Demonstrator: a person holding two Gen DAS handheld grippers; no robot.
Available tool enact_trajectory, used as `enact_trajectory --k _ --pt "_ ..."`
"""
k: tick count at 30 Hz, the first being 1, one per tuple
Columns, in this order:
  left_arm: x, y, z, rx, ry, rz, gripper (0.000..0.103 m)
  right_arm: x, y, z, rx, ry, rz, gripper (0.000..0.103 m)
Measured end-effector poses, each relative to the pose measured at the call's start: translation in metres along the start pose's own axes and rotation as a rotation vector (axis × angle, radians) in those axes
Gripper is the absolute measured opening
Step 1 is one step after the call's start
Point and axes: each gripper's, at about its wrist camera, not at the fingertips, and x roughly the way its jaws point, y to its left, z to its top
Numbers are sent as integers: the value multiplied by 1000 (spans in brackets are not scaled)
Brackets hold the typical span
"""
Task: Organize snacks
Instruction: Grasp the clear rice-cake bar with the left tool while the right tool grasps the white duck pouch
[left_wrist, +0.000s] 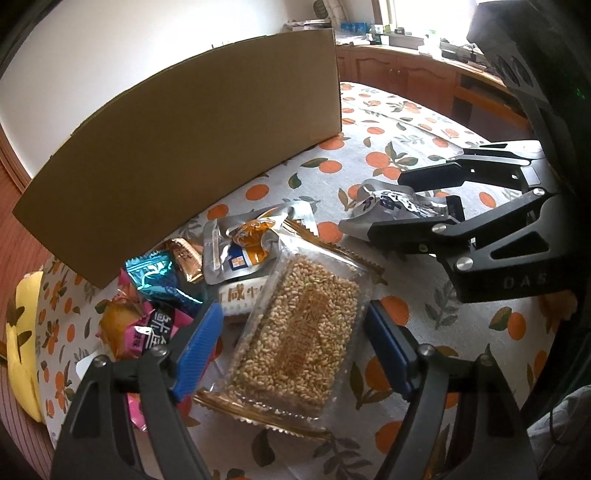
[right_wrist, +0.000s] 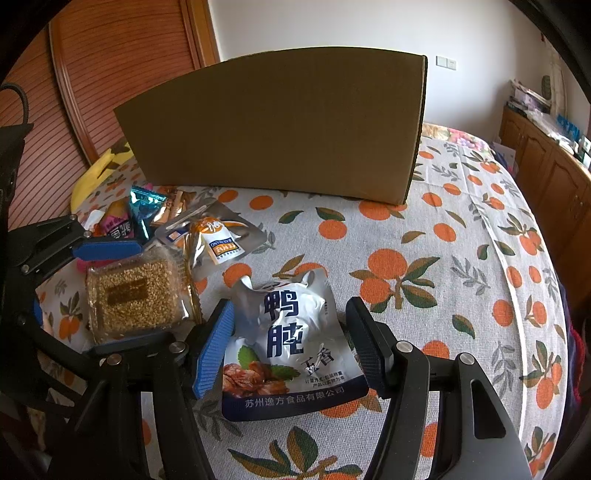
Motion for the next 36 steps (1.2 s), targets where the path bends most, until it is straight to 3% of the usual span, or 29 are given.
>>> enact_trajectory --k 7,14,18,24,26,29,36 --pt "3 6 -1 -60 23 -38 79 0 0 0 -1 0 0 64" --pt "-3 -2 -3 -46 -6 -18 62 0 0 0 -1 0 0 64" --pt "-2 -3 0 -42 -27 -3 67 0 0 0 0 0 0 64" --pt "1 -2 2 -43 -21 6 66 0 0 0 -1 0 -1 64" --pt "1 -1 1 -49 -20 -4 64 0 0 0 0 0 0 64" --pt "-1 1 -1 -79 -31 -17 51 0 0 0 -4 1 -4 64" --pt "-15 10 -5 -135 -61 -26 47 0 0 0 -8 3 -8 64"
